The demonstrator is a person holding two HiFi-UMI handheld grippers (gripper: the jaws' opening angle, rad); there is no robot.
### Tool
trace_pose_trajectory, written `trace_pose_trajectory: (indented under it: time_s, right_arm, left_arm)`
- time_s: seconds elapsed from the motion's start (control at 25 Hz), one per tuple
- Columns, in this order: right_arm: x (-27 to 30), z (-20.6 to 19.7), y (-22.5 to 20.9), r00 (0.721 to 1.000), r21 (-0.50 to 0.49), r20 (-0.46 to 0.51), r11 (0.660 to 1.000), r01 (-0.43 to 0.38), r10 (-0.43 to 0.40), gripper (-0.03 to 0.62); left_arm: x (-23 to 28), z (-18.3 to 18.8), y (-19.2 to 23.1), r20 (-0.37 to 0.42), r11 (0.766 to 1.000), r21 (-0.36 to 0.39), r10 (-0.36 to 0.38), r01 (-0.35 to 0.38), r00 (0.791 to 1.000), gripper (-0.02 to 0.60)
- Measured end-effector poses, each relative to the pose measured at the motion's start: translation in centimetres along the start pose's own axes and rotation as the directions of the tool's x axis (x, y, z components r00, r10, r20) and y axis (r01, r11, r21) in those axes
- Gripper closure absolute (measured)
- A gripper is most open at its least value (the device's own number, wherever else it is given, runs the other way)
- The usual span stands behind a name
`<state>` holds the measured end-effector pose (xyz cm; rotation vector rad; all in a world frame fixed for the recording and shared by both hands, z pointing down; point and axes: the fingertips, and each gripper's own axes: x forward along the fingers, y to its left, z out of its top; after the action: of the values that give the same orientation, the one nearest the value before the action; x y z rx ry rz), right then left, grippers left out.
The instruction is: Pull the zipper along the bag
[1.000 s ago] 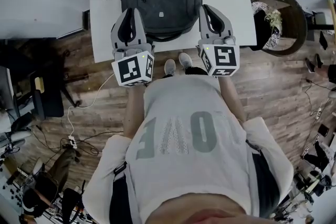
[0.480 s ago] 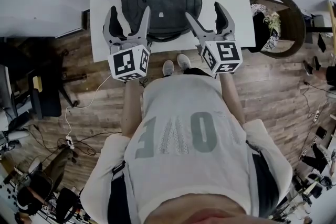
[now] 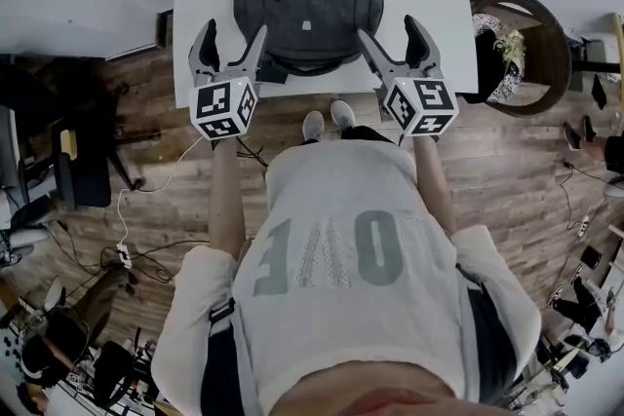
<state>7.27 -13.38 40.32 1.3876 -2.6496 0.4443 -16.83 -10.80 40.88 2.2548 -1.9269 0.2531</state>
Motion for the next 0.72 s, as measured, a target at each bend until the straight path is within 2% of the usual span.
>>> trace_pose_trajectory:
  time_s: [0.16, 0.24, 0.36, 0.52, 0.6, 0.72]
  right_arm:
    - [0.1, -2.6, -0.5, 0.998, 0.108, -0.056, 0.994, -0.011, 0.017, 0.212]
    - [0.1, -3.9, -0.5, 0.995, 0.084, -0.096, 0.996, -0.014, 0.022, 0.212]
    - [0.4, -6.0, 0.2, 0.984, -0.002, -0.175, 0.999, -0.042, 0.041, 0.212]
    - [0.6, -9.0, 0.9, 0.965, -0.004, -0.252, 0.998, -0.070, 0.066, 0.212]
    - [0.9, -10.6, 1.1, 0.955, 0.011, -0.287, 0.997, -0.077, 0.077, 0.212]
    - [1.0, -12.6, 1.7, 0.934, 0.007, -0.344, 0.995, -0.096, 0.093, 0.212]
  left_arm:
    - [-0.7, -3.1, 0.7, -0.083, 1.000, 0.031, 0.004, -0.002, 0.997, 0.216]
    - [-0.8, -4.4, 0.4, -0.122, 0.998, 0.050, -0.033, 0.039, 0.992, 0.216]
    - [-0.8, -6.1, -0.2, -0.196, 0.984, 0.126, -0.099, 0.126, 0.976, 0.216]
    - [-0.5, -8.5, -0.6, -0.294, 0.959, 0.182, -0.159, 0.218, 0.943, 0.216]
    - [-0.4, -9.6, -0.8, -0.333, 0.947, 0.177, -0.199, 0.269, 0.921, 0.216]
    - [-0.3, -11.0, -1.4, -0.391, 0.922, 0.153, -0.273, 0.355, 0.879, 0.216]
